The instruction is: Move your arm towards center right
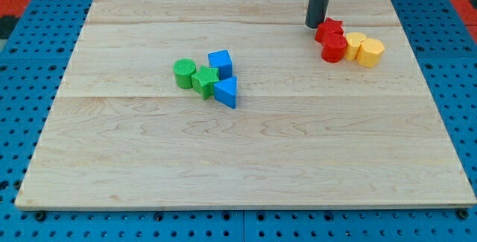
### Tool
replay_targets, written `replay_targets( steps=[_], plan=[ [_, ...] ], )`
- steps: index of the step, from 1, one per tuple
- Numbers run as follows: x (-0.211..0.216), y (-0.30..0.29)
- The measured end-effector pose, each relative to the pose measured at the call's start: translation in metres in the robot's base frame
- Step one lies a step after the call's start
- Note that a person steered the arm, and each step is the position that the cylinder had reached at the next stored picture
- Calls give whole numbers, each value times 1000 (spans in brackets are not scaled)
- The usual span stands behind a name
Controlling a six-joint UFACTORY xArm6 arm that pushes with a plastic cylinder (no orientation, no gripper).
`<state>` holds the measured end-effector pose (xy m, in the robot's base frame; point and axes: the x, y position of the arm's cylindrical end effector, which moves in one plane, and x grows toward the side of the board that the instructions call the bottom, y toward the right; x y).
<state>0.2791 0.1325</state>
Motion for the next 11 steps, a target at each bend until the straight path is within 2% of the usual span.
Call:
replay_targets(
  steps=[4,5,6,7,8,9,10,11],
  plan=[
    [5,0],
    [-1,-9],
    [-30,-9],
    [-50,60],
    [-23,166],
    [79,191],
    [108,157],
    [80,123]
  ],
)
